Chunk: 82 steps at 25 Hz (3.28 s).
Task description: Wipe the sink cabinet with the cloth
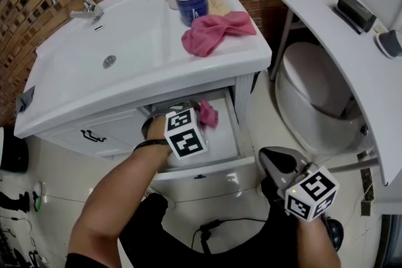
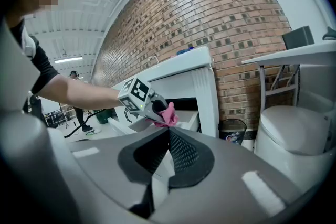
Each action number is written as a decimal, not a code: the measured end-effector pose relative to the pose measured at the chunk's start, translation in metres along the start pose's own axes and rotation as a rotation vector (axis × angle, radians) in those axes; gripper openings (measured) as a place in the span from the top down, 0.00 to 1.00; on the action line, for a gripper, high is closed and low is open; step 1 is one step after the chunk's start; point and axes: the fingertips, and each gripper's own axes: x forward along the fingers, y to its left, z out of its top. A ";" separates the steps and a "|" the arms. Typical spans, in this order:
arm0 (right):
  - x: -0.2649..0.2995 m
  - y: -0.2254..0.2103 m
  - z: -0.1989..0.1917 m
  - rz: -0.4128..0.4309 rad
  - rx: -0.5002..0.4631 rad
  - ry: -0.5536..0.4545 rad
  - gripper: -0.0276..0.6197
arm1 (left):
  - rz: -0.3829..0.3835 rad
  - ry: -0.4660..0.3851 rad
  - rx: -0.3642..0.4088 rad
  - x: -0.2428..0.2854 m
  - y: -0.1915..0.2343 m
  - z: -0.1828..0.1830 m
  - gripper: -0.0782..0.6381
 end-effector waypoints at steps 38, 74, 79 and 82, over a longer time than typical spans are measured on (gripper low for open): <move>-0.005 0.008 -0.004 0.011 -0.021 0.036 0.95 | 0.115 0.181 -0.074 0.009 0.024 -0.077 0.75; -0.093 0.187 0.013 0.252 -0.030 -0.072 0.95 | 0.193 -0.706 -0.868 -0.281 -0.205 -0.069 0.75; -0.111 0.193 -0.007 0.228 -0.006 -0.040 0.95 | 0.110 -0.745 -0.940 -0.272 -0.246 -0.063 0.75; -0.119 0.195 -0.017 0.219 0.003 -0.025 0.95 | 0.059 -0.759 -0.962 -0.270 -0.261 -0.058 0.75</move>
